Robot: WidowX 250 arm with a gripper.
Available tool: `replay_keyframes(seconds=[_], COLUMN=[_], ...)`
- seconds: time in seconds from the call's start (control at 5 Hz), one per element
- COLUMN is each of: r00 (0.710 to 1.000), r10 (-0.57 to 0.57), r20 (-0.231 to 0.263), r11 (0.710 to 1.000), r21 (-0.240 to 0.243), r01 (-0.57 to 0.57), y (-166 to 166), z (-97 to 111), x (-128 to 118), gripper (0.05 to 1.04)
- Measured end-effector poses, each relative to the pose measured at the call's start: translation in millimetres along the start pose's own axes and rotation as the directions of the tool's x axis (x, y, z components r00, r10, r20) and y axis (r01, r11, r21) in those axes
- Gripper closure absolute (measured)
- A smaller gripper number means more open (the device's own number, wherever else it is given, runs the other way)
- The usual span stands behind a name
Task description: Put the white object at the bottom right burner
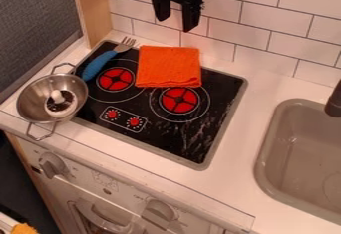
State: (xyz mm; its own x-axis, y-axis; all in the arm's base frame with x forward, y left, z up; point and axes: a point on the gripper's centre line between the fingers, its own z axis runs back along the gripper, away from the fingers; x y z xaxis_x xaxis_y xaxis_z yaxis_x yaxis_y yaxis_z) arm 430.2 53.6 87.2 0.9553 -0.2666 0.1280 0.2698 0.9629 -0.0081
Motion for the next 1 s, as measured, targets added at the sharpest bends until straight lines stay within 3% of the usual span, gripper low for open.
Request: replay_keyframes(seconds=[0.2,0.4,0.6,0.8,1.0], r00=[0.999,0.997,0.998,0.997,0.993], r10=[0.001,0.017,0.070,0.078,0.118], r20=[-0.042,-0.070,-0.005,0.014,-0.002], r11=[1.000,1.000,0.995,0.994,0.992], r21=[-0.018,-0.007,0.075,0.079,0.052], r01=[-0.002,-0.017,-0.069,-0.079,-0.117], y=[-2,5,24,34,48], z=[-19,-33,1,4,-5], x=[-7,-39,-75,-112,-143], gripper=[0.083,0.083,0.083,0.083,0.083])
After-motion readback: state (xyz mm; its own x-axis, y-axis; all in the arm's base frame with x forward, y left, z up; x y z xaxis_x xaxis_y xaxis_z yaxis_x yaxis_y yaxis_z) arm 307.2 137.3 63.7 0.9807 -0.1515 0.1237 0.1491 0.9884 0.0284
